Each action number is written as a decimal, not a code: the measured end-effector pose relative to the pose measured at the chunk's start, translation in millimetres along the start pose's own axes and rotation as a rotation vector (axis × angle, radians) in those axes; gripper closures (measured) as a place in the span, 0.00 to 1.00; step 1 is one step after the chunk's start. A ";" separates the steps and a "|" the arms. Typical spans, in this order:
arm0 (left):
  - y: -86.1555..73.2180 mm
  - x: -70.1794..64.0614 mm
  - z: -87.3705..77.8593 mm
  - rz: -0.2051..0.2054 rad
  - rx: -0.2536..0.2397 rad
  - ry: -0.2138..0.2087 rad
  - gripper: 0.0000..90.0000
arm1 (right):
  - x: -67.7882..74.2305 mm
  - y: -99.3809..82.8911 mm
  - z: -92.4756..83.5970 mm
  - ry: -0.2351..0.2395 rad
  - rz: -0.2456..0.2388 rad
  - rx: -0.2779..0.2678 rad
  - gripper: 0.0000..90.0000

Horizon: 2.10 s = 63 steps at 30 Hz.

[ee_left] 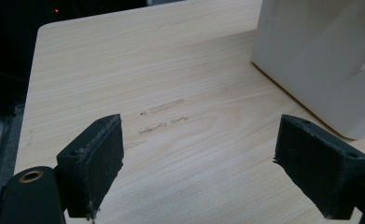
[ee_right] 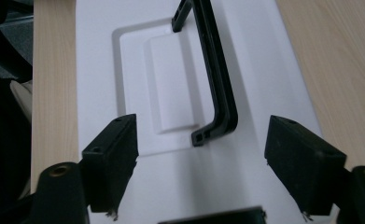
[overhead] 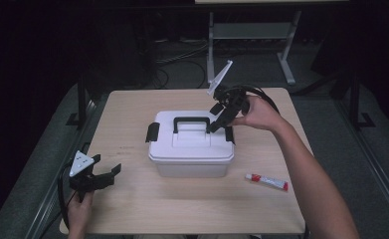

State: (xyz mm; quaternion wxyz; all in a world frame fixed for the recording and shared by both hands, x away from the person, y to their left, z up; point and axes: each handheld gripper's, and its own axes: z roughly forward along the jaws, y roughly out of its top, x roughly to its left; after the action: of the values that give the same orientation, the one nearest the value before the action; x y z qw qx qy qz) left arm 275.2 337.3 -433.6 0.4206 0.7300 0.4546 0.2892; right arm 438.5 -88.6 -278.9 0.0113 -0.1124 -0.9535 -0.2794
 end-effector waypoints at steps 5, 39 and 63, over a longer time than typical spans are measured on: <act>0.0 -0.4 0.6 0.002 0.002 -0.004 0.16 | -6.1 10.4 9.1 0.018 -0.011 0.009 0.34; -0.1 1.1 -0.7 -0.007 -0.005 -0.002 0.16 | -0.3 41.7 33.8 0.078 -0.115 0.028 0.93; -0.5 1.9 -1.1 -0.011 -0.011 0.003 0.16 | 14.4 52.8 -0.6 0.035 -0.146 -0.041 0.94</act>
State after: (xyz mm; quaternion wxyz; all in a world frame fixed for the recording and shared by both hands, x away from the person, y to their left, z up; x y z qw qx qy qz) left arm 274.9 339.6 -433.5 0.4254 0.7248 0.4575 0.2904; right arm 436.0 -42.7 -249.1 0.0053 -0.0379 -0.9528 -0.3011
